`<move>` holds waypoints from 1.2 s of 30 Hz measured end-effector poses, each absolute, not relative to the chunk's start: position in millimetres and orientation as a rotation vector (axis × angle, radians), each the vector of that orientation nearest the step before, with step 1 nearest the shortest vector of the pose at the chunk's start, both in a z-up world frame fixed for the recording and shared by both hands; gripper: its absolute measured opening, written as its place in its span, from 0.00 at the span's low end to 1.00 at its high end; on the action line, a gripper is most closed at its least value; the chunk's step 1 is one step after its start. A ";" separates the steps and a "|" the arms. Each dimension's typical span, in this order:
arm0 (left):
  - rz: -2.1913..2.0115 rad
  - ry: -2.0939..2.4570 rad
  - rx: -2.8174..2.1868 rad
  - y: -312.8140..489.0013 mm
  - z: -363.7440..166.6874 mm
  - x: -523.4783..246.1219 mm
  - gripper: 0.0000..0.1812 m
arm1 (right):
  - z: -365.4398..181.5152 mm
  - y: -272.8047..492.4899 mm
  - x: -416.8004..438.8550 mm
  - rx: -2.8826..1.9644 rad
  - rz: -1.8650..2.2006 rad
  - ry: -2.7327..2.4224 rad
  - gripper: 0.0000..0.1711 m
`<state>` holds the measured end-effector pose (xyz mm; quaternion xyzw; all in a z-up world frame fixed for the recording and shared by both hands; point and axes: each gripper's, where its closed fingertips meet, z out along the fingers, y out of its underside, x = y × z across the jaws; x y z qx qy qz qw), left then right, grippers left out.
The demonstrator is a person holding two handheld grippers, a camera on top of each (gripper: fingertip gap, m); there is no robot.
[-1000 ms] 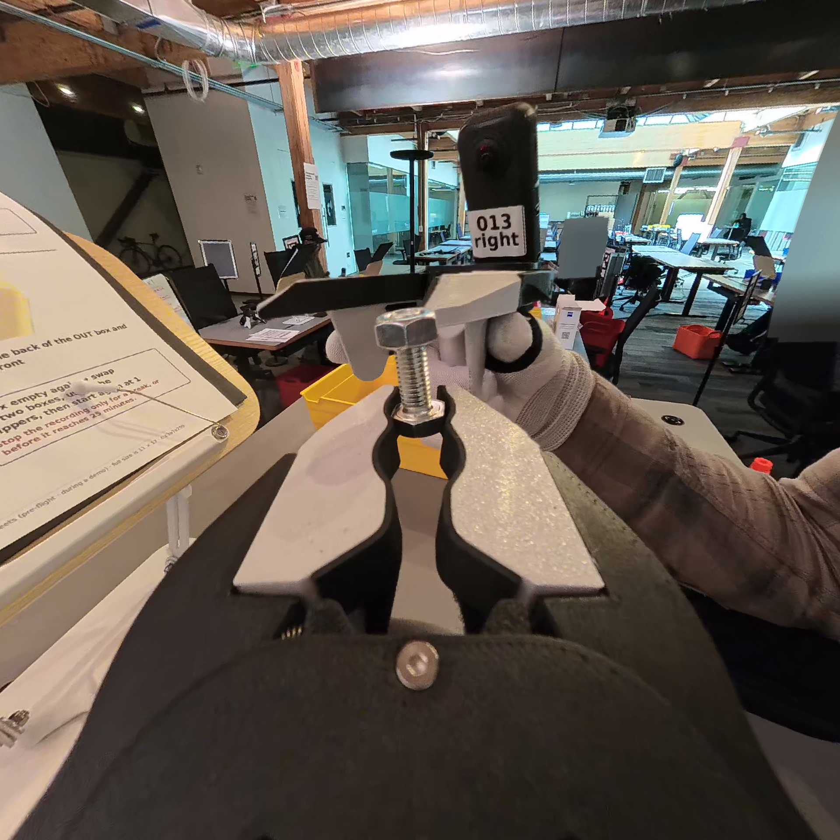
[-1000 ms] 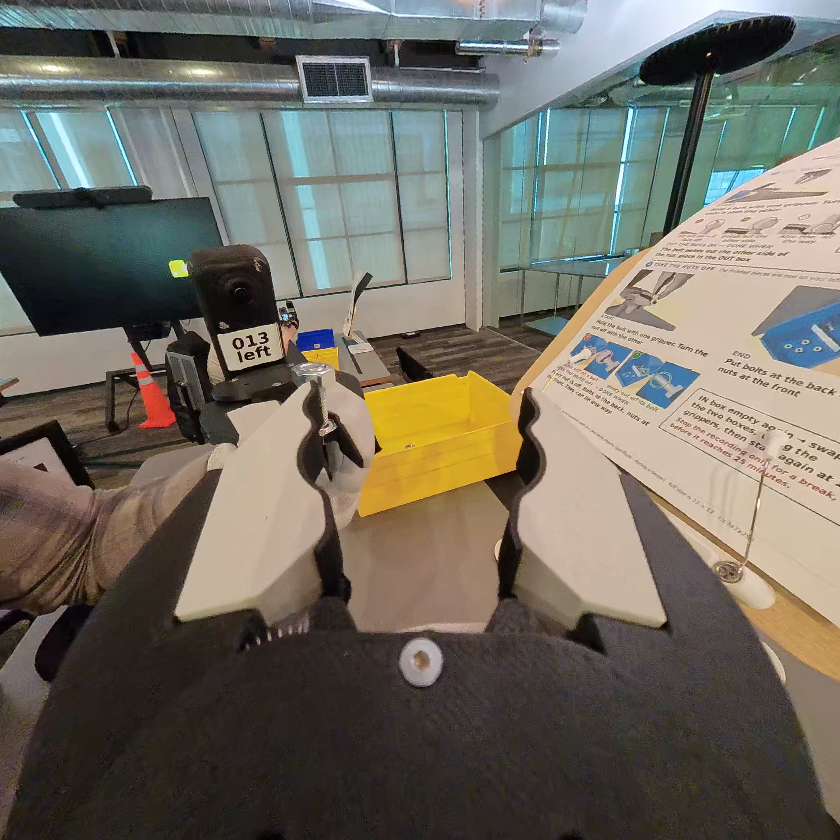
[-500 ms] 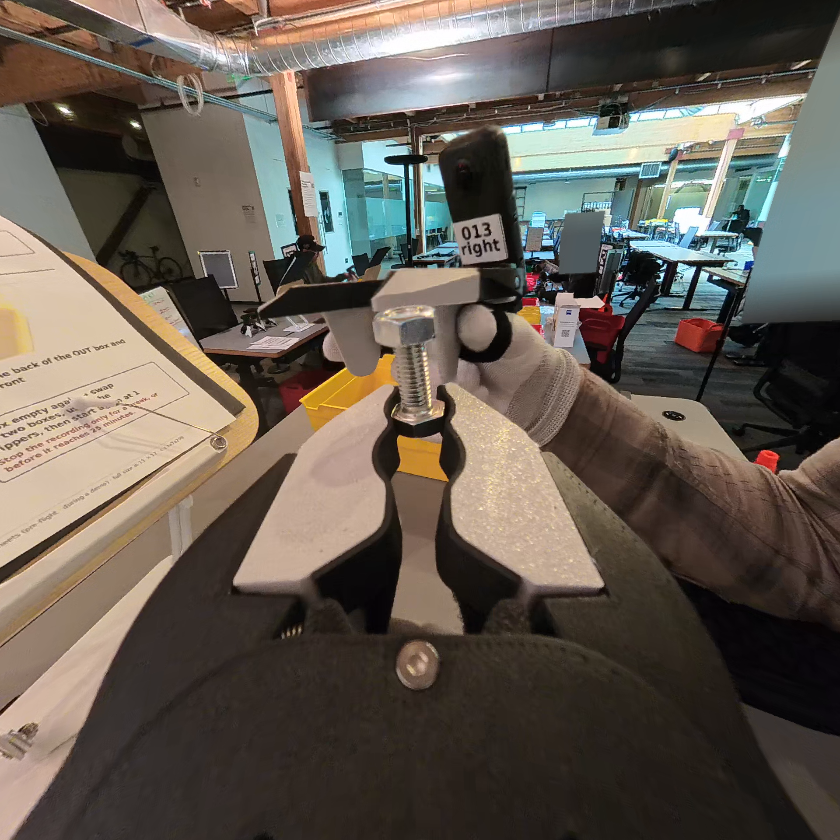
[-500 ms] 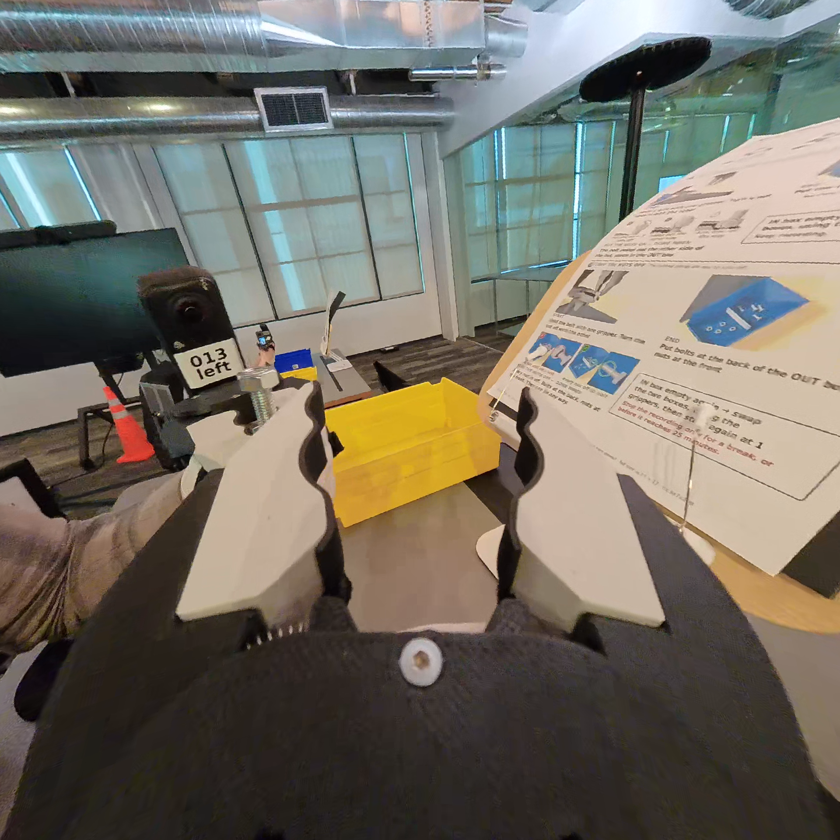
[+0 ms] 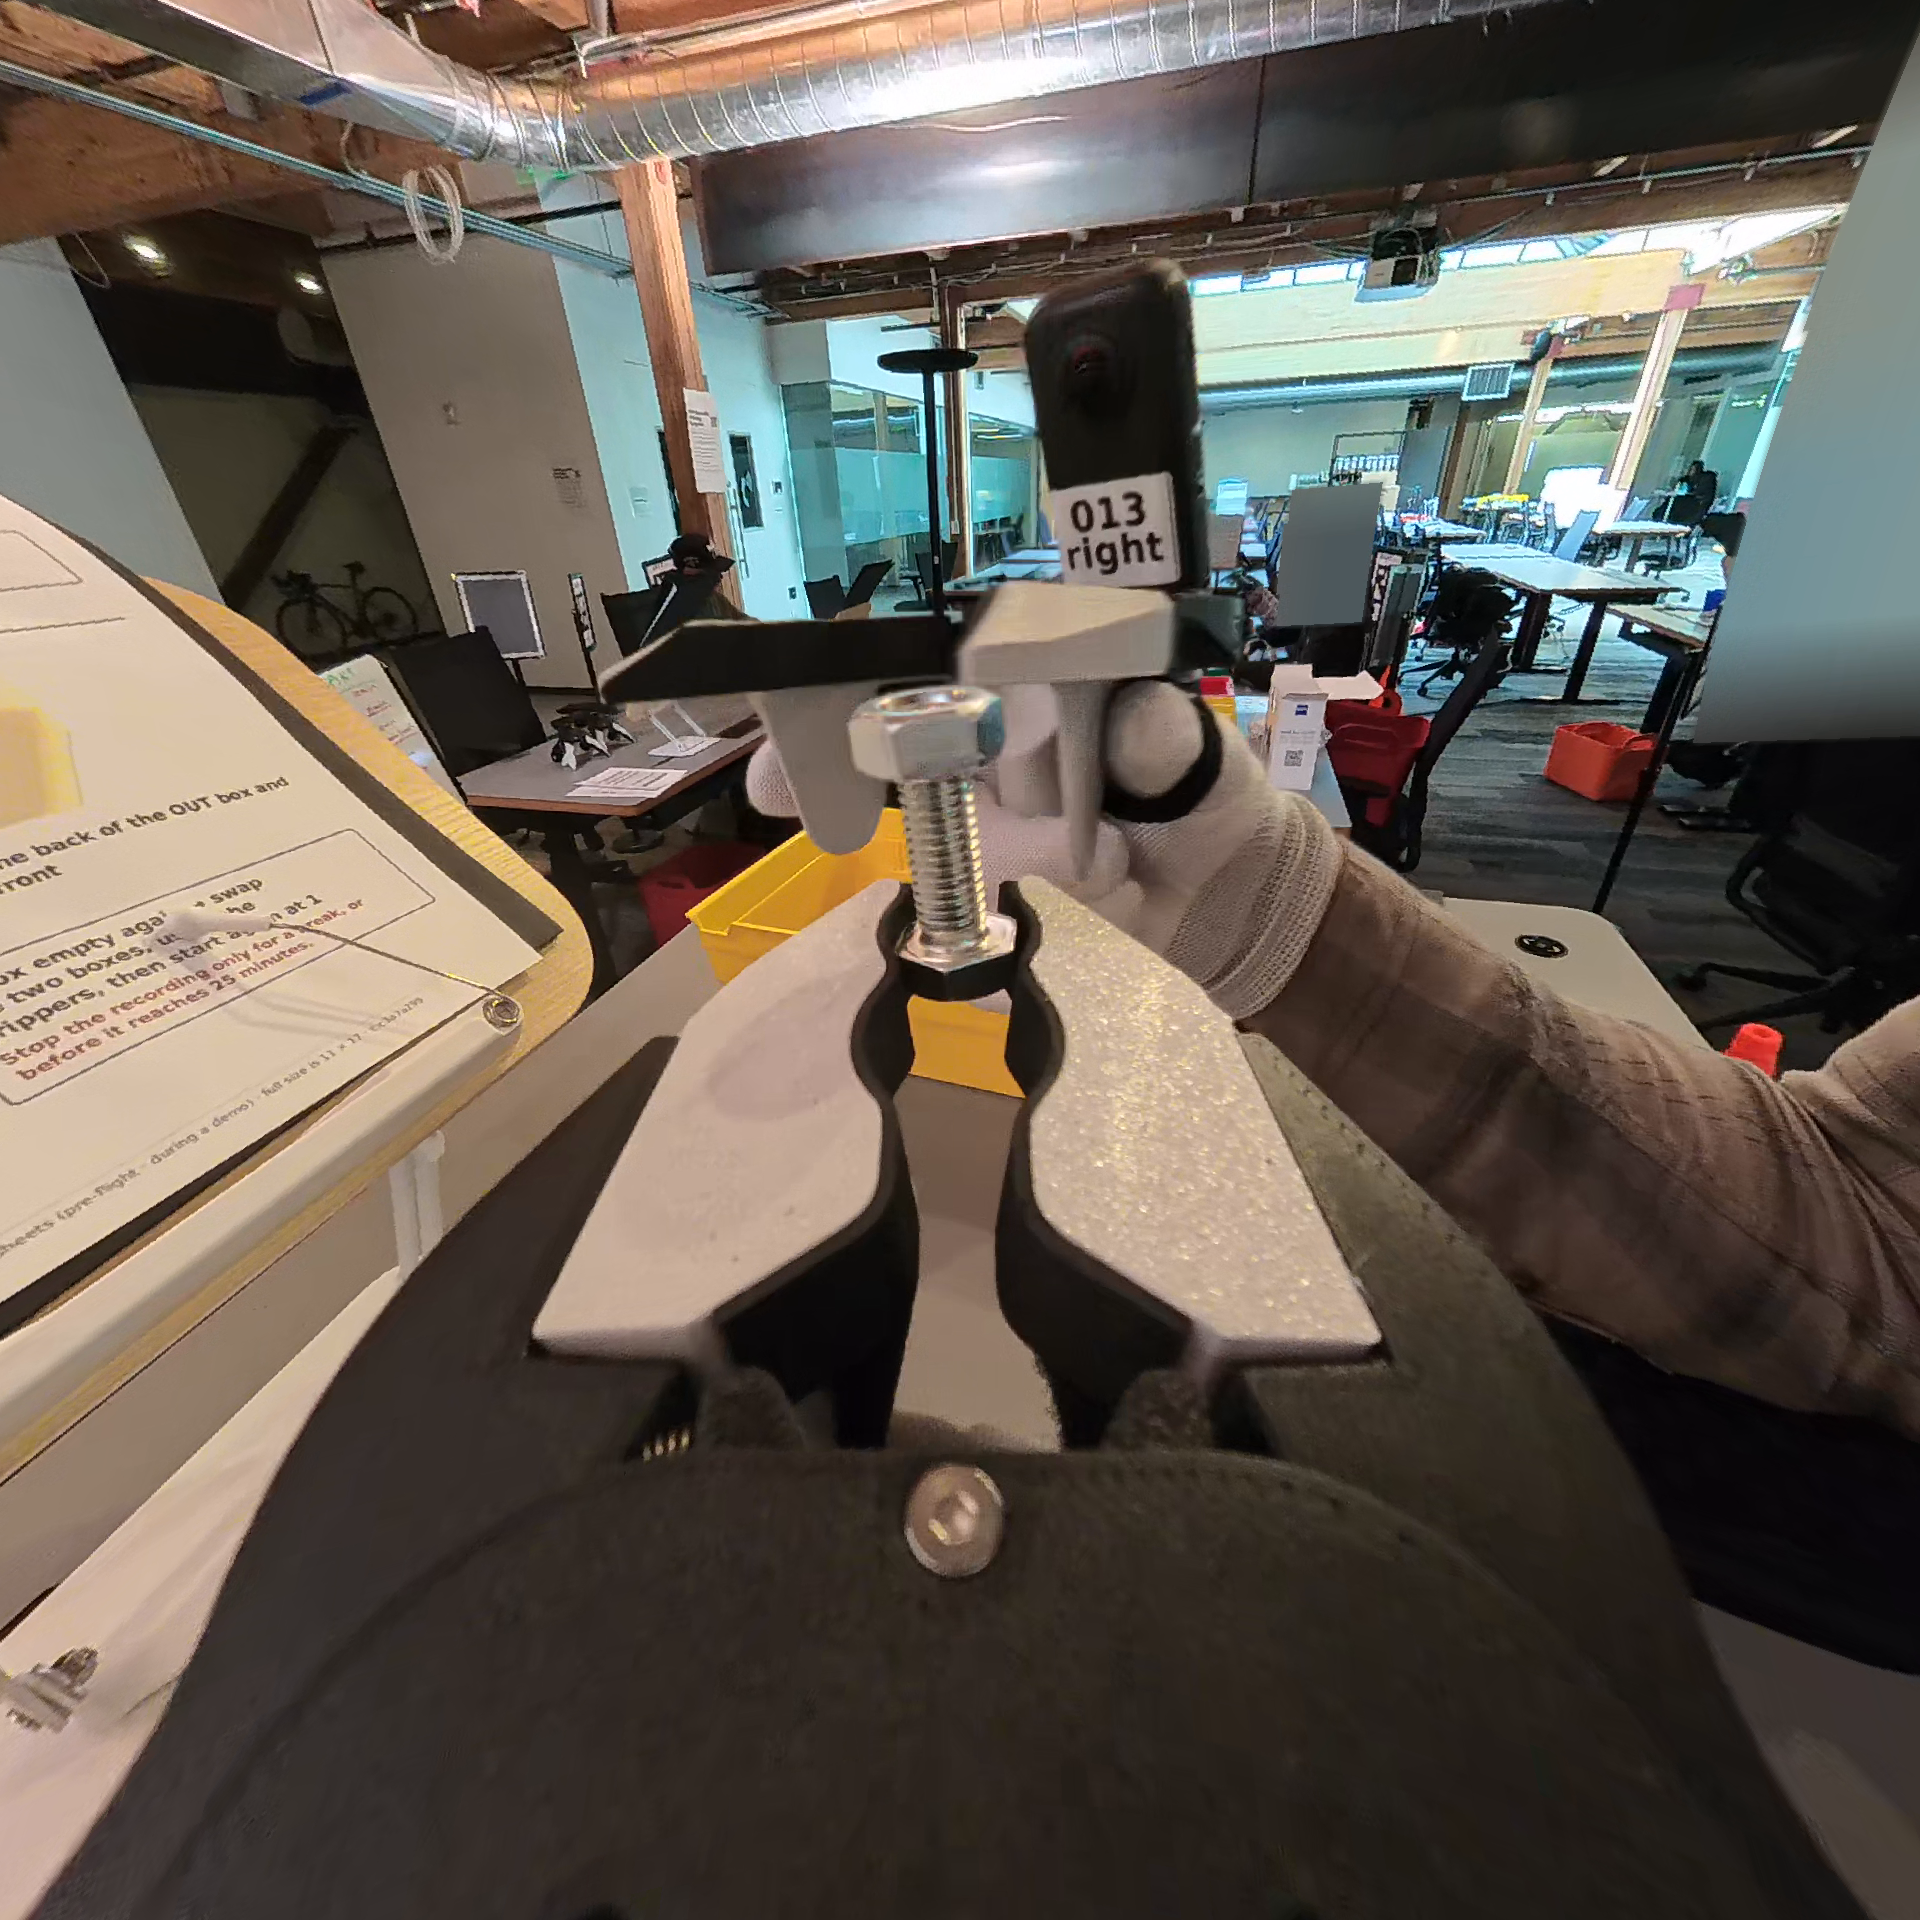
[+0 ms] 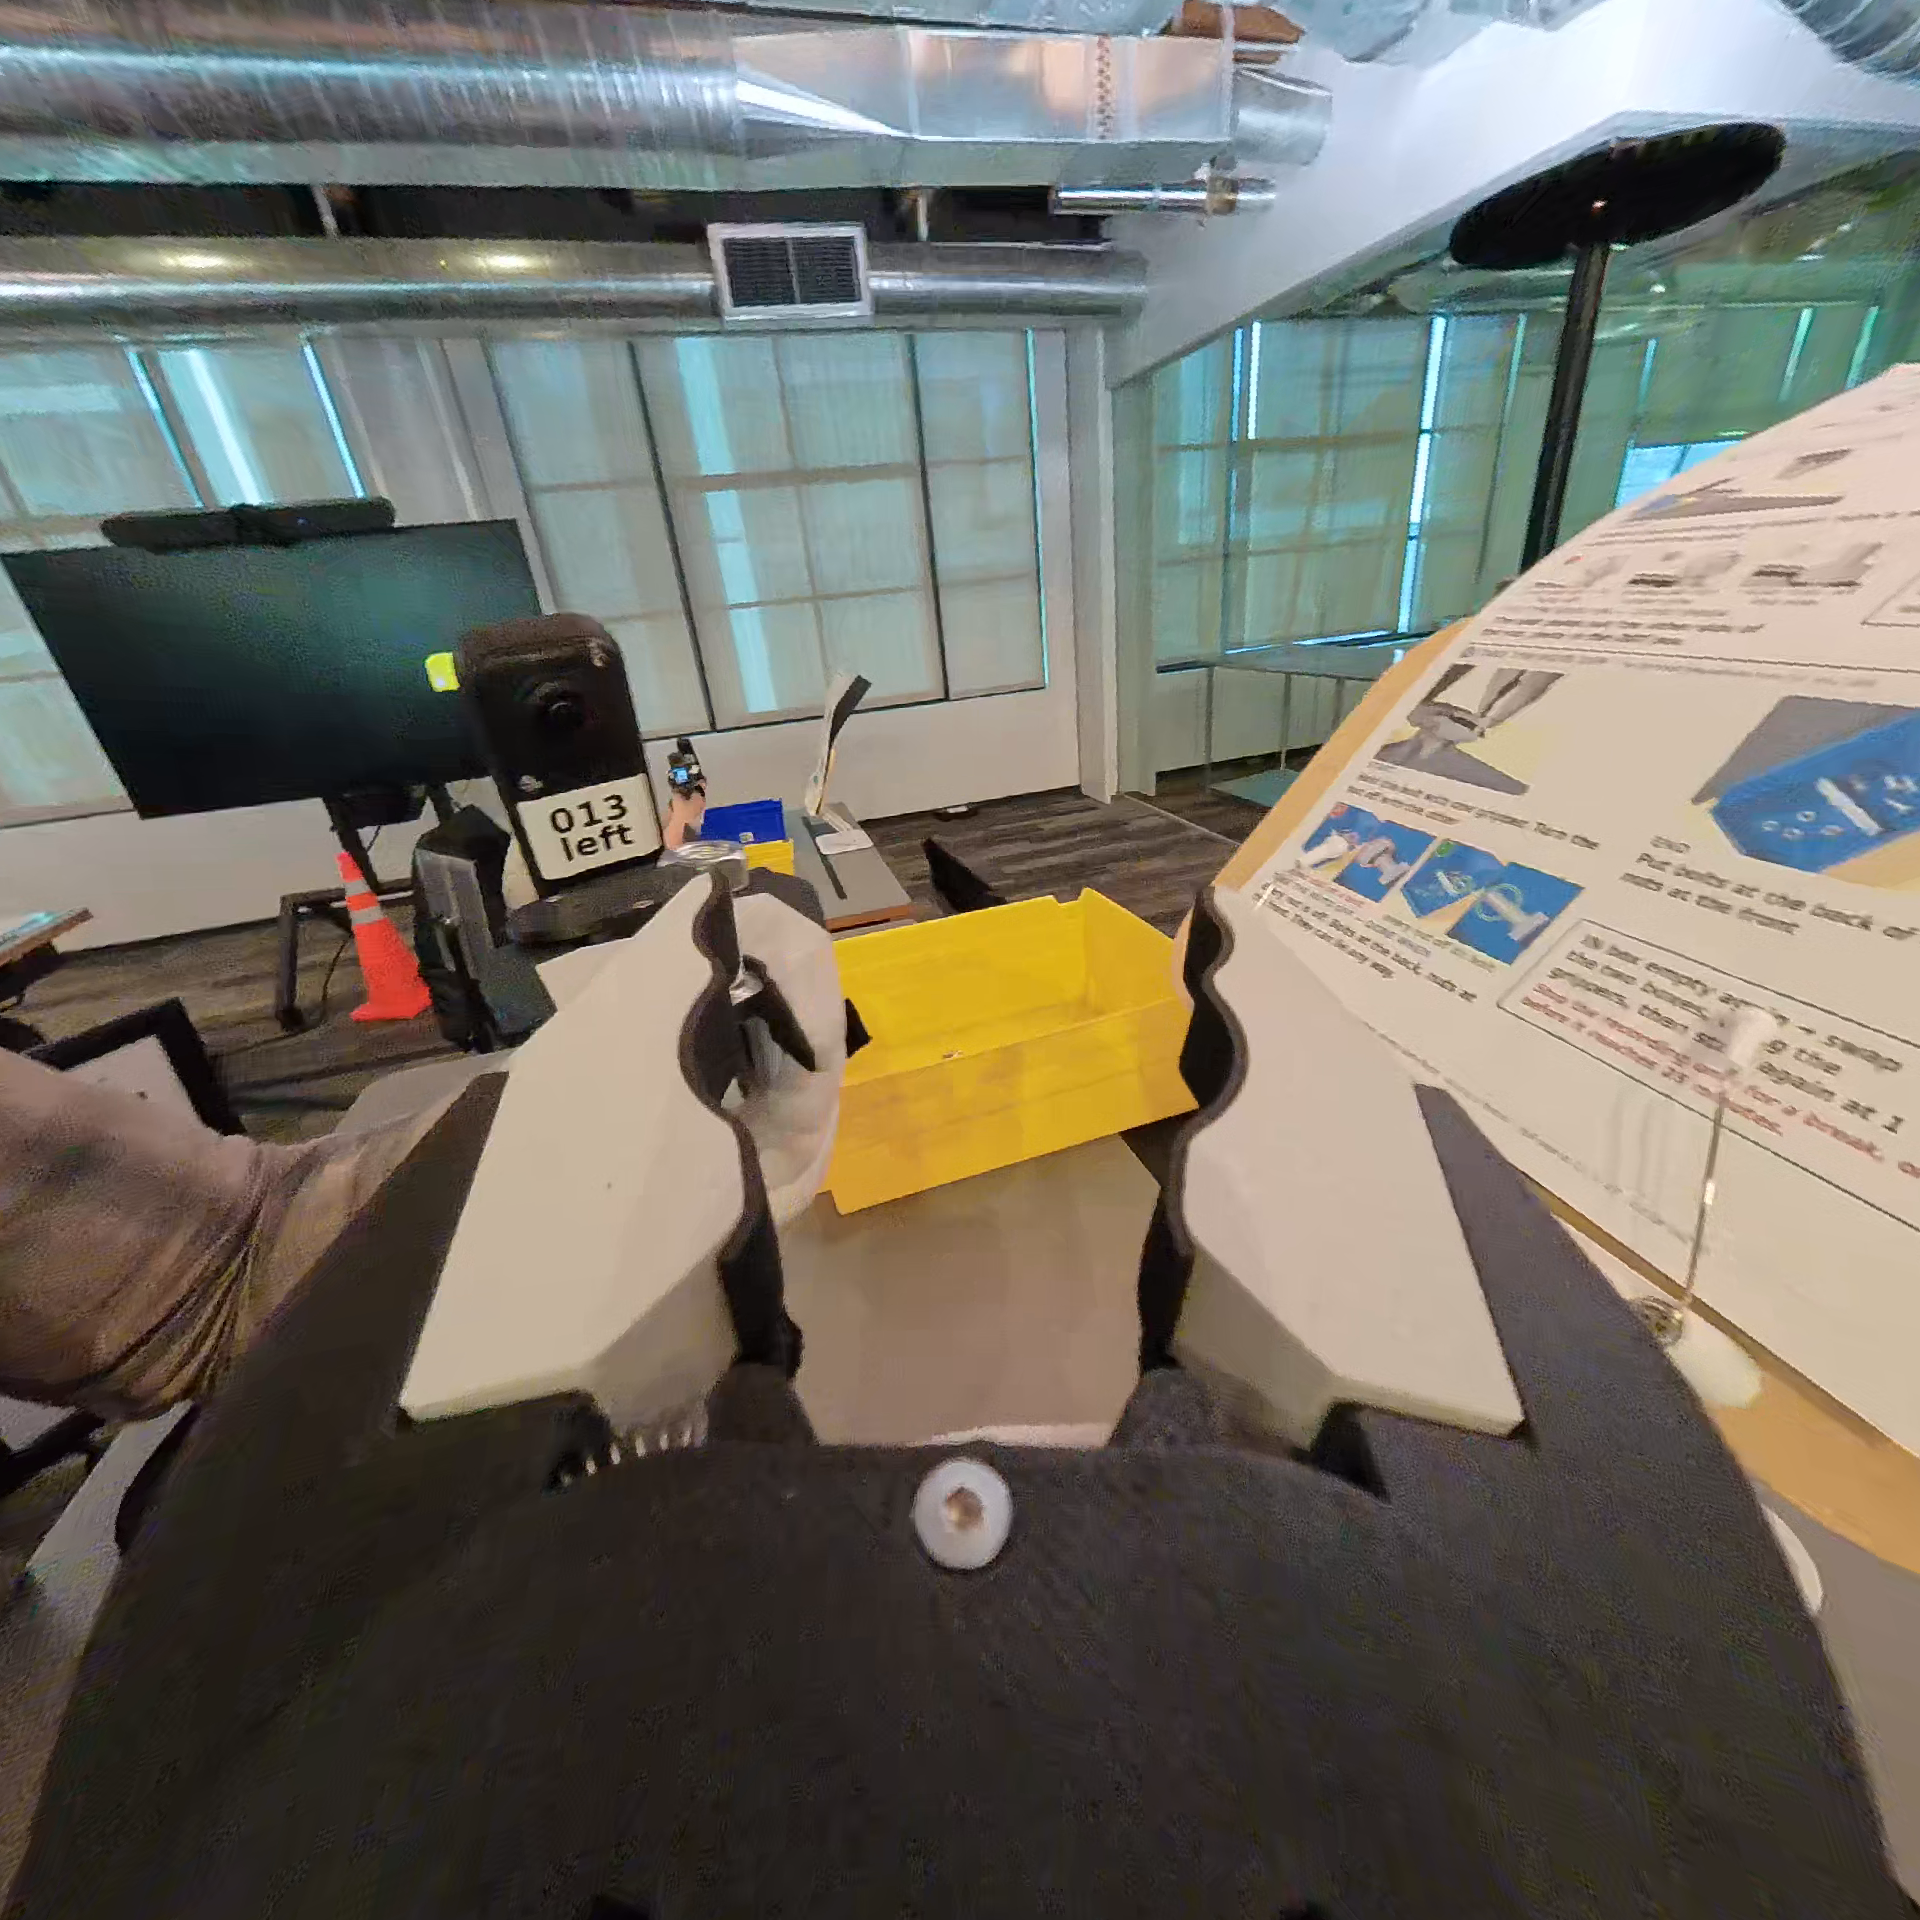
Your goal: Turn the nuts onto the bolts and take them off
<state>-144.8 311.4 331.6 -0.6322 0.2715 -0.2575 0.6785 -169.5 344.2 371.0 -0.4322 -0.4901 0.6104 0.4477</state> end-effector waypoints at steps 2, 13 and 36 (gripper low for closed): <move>-0.580 0.612 -1.427 312.4 329.5 -143.7 0.08 | 370.5 329.2 -172.9 -1.039 1.513 -1.277 0.52; -0.579 0.616 -1.423 311.4 330.5 -143.9 0.08 | 372.2 335.8 -170.6 -1.052 1.512 -1.243 0.50; -0.583 0.625 -1.415 309.3 332.0 -141.5 0.08 | 368.7 325.2 -173.7 -1.044 1.508 -1.260 0.49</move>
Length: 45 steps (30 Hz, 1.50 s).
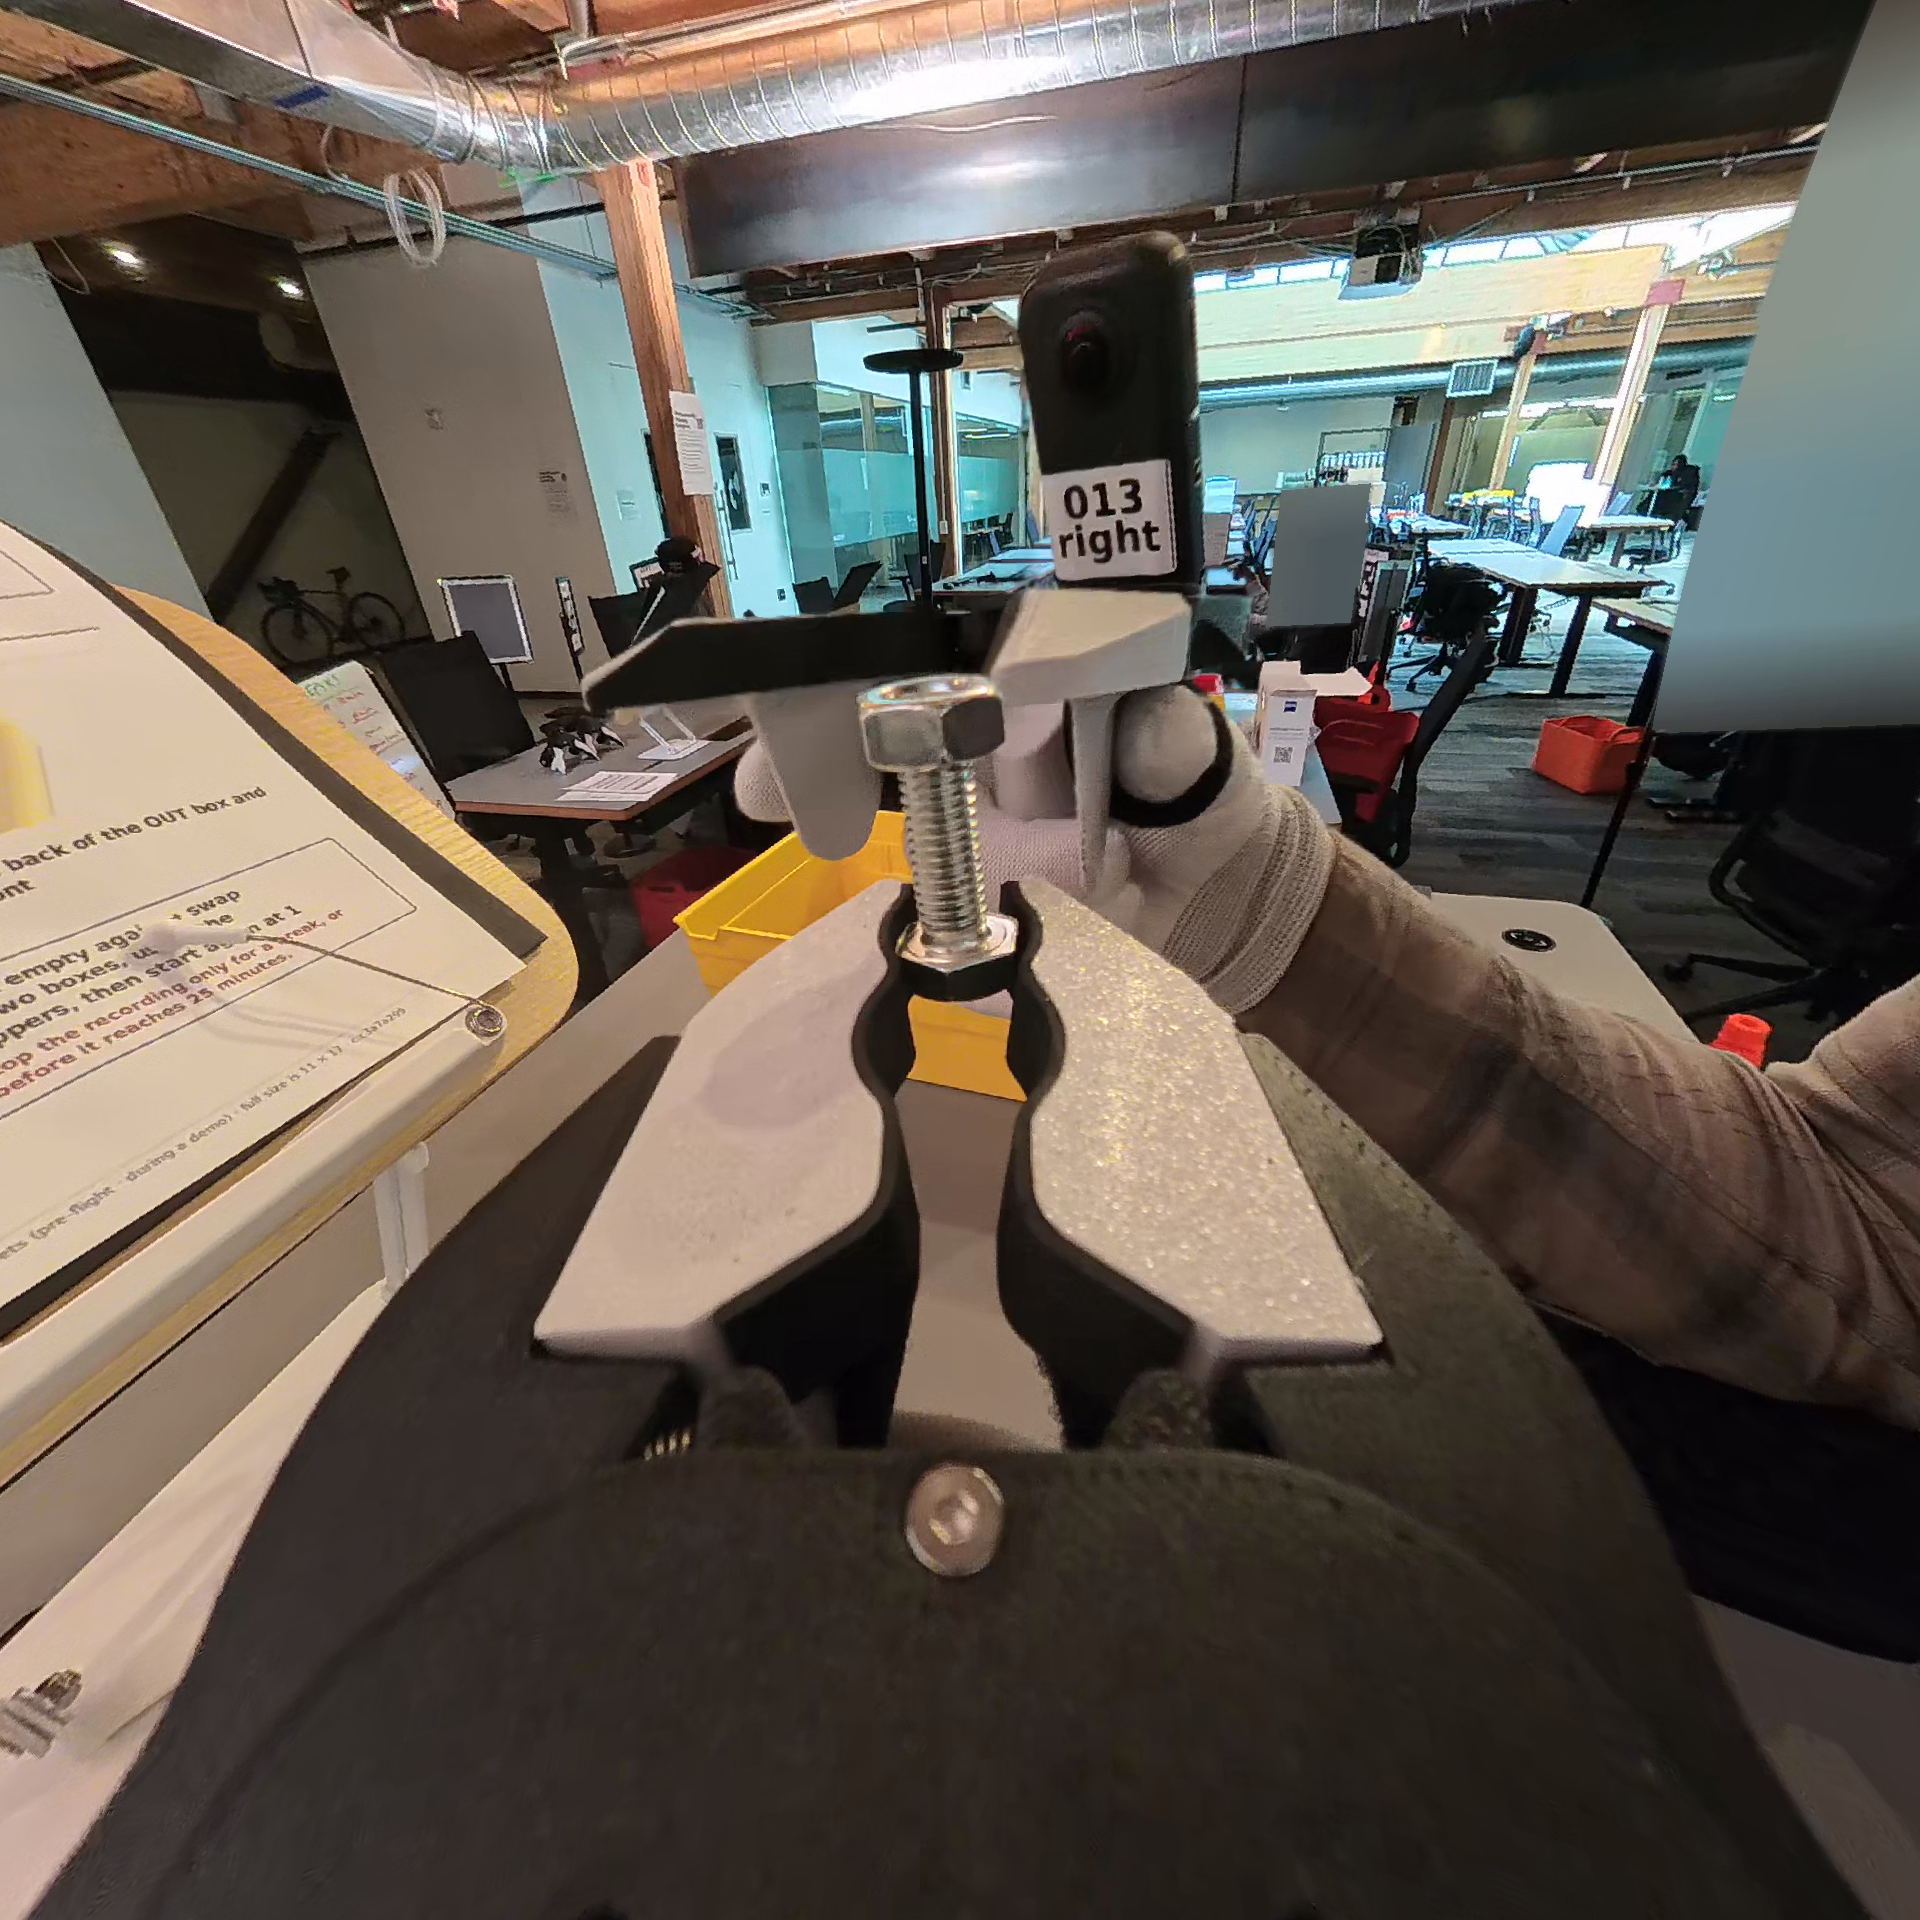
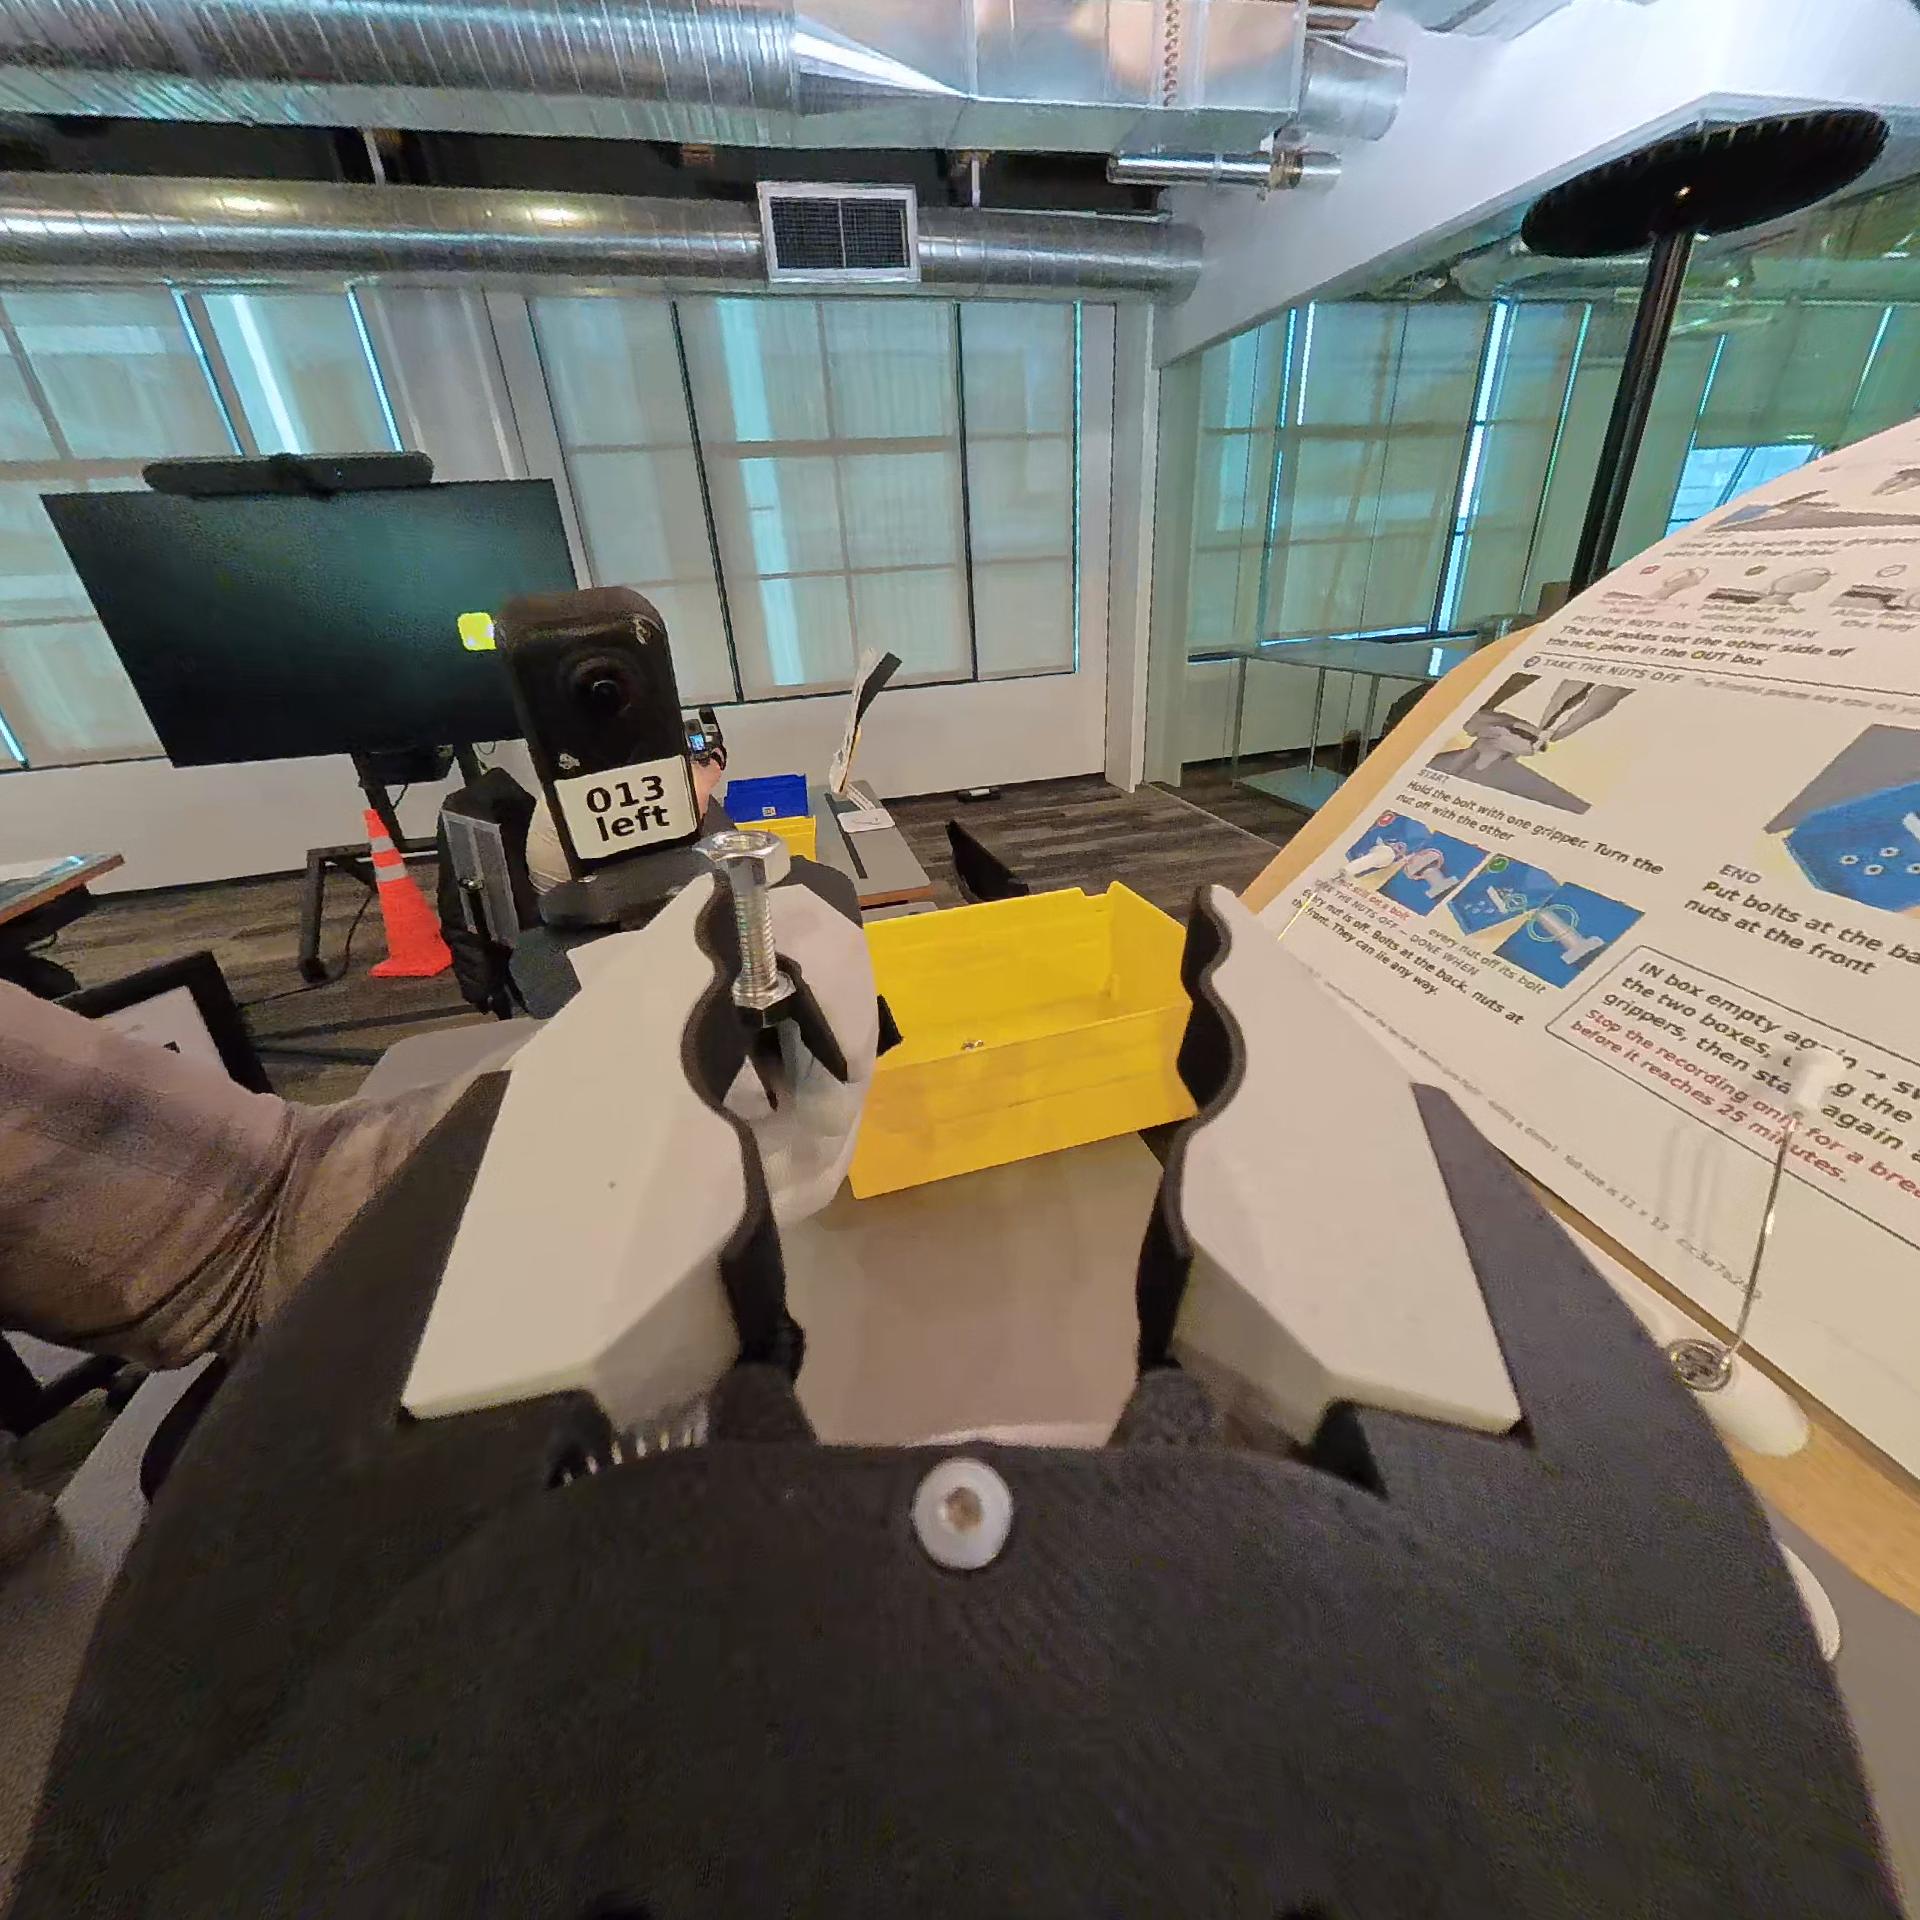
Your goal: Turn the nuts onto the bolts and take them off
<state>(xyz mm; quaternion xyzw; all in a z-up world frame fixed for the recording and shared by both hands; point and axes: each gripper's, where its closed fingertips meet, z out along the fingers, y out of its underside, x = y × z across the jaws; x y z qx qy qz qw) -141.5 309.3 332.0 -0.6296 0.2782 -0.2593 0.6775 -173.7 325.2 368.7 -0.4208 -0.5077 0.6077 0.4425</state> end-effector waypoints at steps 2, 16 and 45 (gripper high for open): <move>-0.585 0.623 -1.414 309.5 331.9 -141.1 0.08 | 369.5 317.4 -174.4 -1.021 1.510 -1.283 0.50; -0.248 0.477 -1.496 338.6 321.1 -174.3 0.08 | 384.1 306.9 -181.2 -1.006 1.312 -1.260 0.29; 0.757 0.532 -1.394 358.4 309.7 -230.6 0.08 | 337.5 316.9 -216.4 -1.276 1.072 -1.403 0.09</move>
